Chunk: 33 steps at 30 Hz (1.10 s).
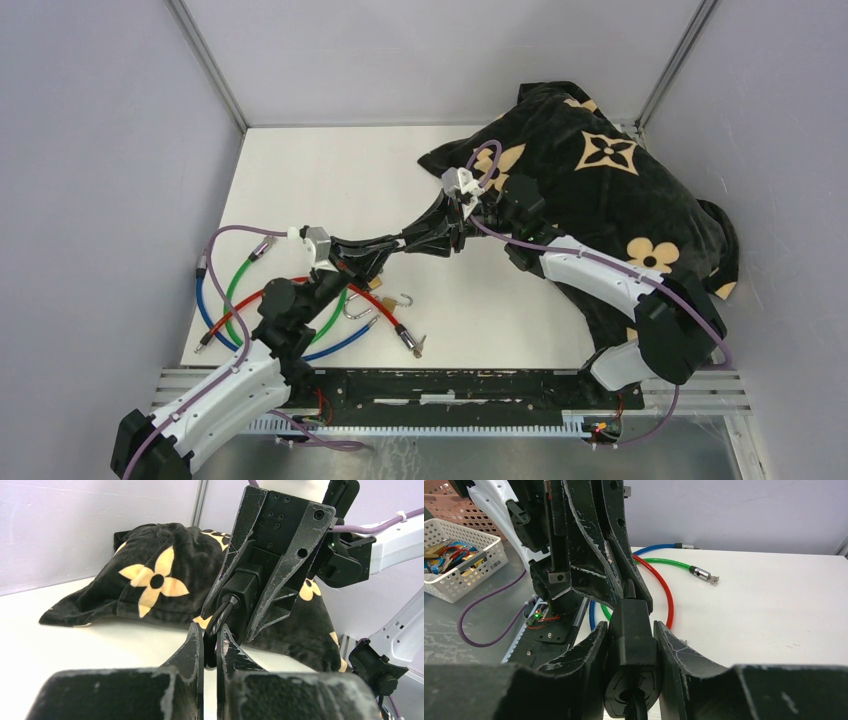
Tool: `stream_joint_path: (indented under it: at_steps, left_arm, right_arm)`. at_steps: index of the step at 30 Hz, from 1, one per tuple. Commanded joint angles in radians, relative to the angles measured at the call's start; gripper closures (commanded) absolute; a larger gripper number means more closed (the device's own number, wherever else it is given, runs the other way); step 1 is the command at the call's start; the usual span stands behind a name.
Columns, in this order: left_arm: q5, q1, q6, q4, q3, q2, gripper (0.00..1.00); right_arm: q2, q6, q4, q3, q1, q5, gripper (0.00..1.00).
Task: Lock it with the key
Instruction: Lock the lock.
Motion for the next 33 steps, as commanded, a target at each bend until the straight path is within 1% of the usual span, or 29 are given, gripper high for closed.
stream_joint_path:
  at_steps: [1, 15, 33]
  left_arm:
    - [0.442, -0.152, -0.162, 0.038, 0.085, 0.076, 0.98]
    - [0.468, -0.207, -0.129, 0.044, 0.111, 0.111, 0.98]
    - [0.459, -0.212, -0.118, 0.044, 0.098, 0.103, 0.98]
  right_arm:
    - [0.095, -0.082, 0.057, 0.047, 0.180, 0.032, 1.00]
    - [0.139, -0.097, 0.043, 0.082, 0.188, 0.049, 1.00]
    - [0.117, -0.131, -0.006, 0.073, 0.192, 0.059, 1.00]
